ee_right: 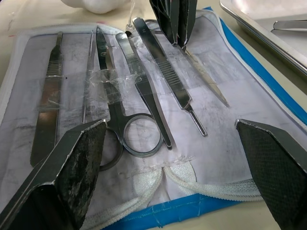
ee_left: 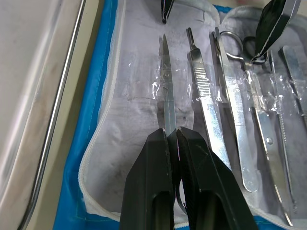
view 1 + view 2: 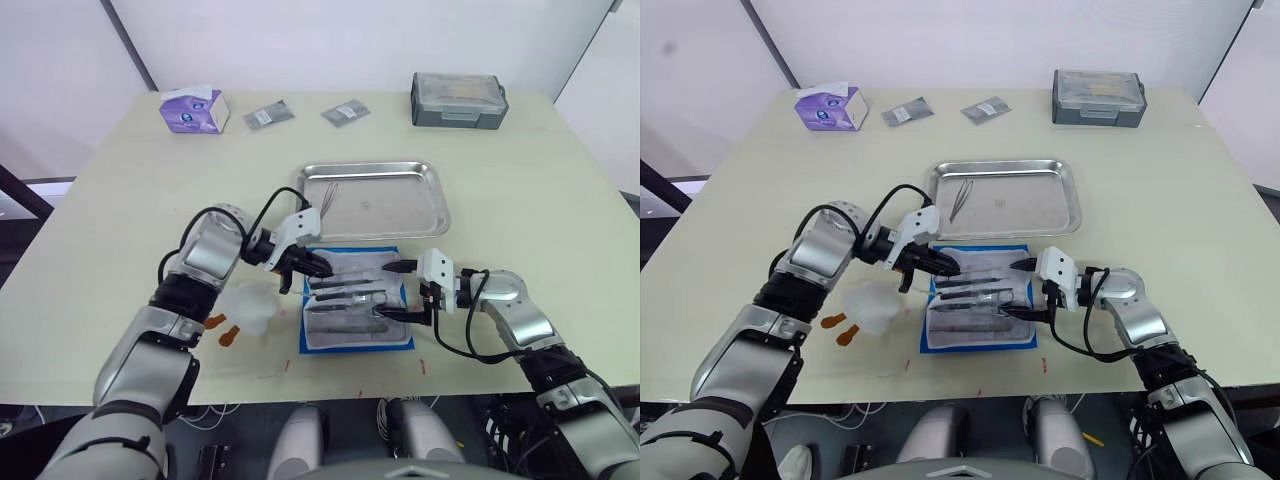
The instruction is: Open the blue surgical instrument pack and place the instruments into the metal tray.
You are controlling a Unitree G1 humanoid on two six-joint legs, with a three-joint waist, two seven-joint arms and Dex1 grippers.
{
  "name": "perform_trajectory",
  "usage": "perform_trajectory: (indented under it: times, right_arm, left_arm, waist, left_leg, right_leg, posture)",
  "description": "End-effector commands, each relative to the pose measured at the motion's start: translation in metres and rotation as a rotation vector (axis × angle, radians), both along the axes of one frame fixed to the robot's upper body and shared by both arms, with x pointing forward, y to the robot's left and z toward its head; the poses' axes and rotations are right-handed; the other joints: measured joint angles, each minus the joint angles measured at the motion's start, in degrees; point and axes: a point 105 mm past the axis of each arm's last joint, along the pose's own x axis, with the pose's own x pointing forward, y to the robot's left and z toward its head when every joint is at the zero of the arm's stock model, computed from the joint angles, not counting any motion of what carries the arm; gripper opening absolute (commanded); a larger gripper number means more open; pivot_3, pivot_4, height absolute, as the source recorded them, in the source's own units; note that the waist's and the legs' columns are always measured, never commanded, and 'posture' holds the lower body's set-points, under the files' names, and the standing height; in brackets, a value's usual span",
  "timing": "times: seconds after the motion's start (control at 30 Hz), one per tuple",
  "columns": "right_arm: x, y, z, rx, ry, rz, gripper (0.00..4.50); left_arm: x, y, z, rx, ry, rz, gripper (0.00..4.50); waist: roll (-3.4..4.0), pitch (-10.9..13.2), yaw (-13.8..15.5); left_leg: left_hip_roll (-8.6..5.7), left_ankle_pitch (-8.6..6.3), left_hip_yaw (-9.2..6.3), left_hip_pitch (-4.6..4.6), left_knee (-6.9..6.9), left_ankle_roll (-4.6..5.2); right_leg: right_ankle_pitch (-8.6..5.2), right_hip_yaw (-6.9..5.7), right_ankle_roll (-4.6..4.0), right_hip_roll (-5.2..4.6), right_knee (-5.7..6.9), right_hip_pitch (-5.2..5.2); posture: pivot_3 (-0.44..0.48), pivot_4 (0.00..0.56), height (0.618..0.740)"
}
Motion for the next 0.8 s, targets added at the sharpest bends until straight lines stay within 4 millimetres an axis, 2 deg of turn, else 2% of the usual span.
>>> perform_trajectory:
  times: [0.03, 0.2, 0.8]
  right_arm:
    - [-0.014, -0.01, -0.053, -0.166, 0.139, -0.04, 4.5]
    - [-0.013, -0.009, -0.054, -0.166, 0.136, -0.038, 4.5]
    - [-0.013, -0.007, -0.054, -0.163, 0.132, -0.037, 4.5]
  left_arm:
    - [0.002, -0.003, 0.02, 0.004, -0.04, -0.006, 0.03]
    - [0.006, -0.002, 0.025, 0.011, -0.093, -0.025, 0.03]
    - [-0.005, 0.013, 0.025, 0.099, -0.018, -0.081, 0.03]
  waist:
    - [0.0, 0.0, 0.0]
    - [0.0, 0.0, -0.1]
    - [0.01, 0.0, -0.3]
  left_leg:
    - [0.0, 0.0, 0.0, -0.01, 0.0, 0.0]
    - [0.0, 0.0, 0.0, -0.01, 0.0, 0.0]
    - [0.01, 0.0, 0.01, -0.01, 0.0, 0.0]
  right_leg:
    - [0.0, 0.0, 0.0, 0.0, 0.0, 0.0]
    - [0.0, -0.01, 0.0, 0.0, 0.0, 0.0]
    - [0.0, -0.02, -0.01, 0.02, 0.0, 0.0]
  posture:
    - [0.0, 0.15, 0.734]
    - [0.0, 0.15, 0.734]
    - [0.0, 0.15, 0.734]
